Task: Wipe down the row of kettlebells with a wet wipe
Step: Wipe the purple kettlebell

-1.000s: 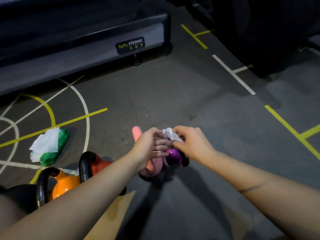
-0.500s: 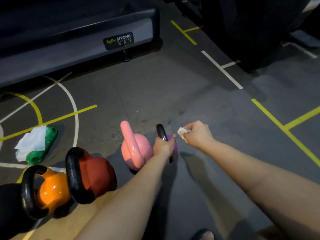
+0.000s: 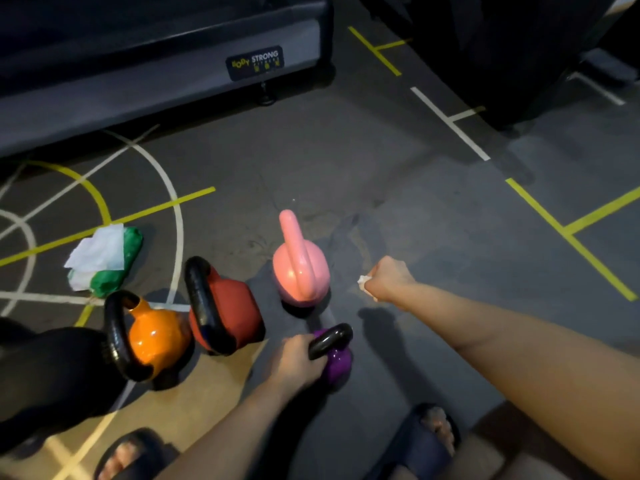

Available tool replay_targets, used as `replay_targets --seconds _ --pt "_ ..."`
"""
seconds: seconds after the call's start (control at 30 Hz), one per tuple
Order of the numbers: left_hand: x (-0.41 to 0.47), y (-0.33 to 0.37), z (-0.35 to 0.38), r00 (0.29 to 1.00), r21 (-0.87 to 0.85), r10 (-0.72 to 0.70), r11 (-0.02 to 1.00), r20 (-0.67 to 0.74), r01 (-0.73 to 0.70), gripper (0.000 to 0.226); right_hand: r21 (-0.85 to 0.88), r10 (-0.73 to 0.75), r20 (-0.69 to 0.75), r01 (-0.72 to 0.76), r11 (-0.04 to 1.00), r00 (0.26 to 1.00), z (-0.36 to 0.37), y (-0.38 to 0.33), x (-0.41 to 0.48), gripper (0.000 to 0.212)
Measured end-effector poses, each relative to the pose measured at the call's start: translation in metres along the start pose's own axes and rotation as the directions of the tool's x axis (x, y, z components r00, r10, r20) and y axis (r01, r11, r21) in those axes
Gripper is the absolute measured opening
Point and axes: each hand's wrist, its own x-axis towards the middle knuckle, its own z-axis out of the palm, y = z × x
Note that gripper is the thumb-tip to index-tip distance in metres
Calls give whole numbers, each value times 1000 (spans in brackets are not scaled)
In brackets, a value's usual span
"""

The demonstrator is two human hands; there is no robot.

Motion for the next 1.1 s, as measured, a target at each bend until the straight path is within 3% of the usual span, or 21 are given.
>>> replay_targets --seconds 0.1,0.2,0.3,0.4,0.5,0.6,0.67,0.73,0.8,0.9,0.97,1.1 --pt "-15 -42 -3 1000 -64 -6 998 -22 5 17 -37 -14 45 16 999 999 18 -13 -21 32" --pt "-21 -67 1 1000 -197 4 980 -11 -6 20 139 -62 135 43 989 989 57 -10 -48 24" --pt "-29 -79 -1 1000 -272 5 962 -15 -9 27 213 -8 34 1 977 999 119 17 -83 31" --pt "-29 -89 1 1000 -338 15 941 8 -11 24 401 38 -92 2 916 995 165 22 -110 18" --pt "-28 -91 6 1000 -340 23 940 6 -20 14 484 51 -111 9 875 993 174 14 -110 31" --pt "-30 -91 7 1000 -338 8 941 14 -3 12 685 9 -42 23 728 999 173 22 -112 20" --pt "-31 -92 5 999 -347 14 938 34 -1 10 756 -41 -78 85 649 996 167 21 -119 21" --pt "-31 -95 4 998 -350 18 937 57 4 7 727 -78 -127 146 671 989 164 19 -122 24" --pt "-31 -93 2 996 -337 43 942 80 -13 18 580 -72 -172 160 799 982 168 22 -116 22" --pt "-34 -92 3 987 -300 86 953 137 -42 25 416 29 -151 37 909 988 174 28 -100 18" --pt "-36 -93 4 986 -297 78 954 148 -31 25 550 57 -103 9 835 993 177 22 -96 20" --pt "-33 -95 2 994 -296 22 955 108 11 22 804 -24 -86 84 588 996 170 10 -104 25"
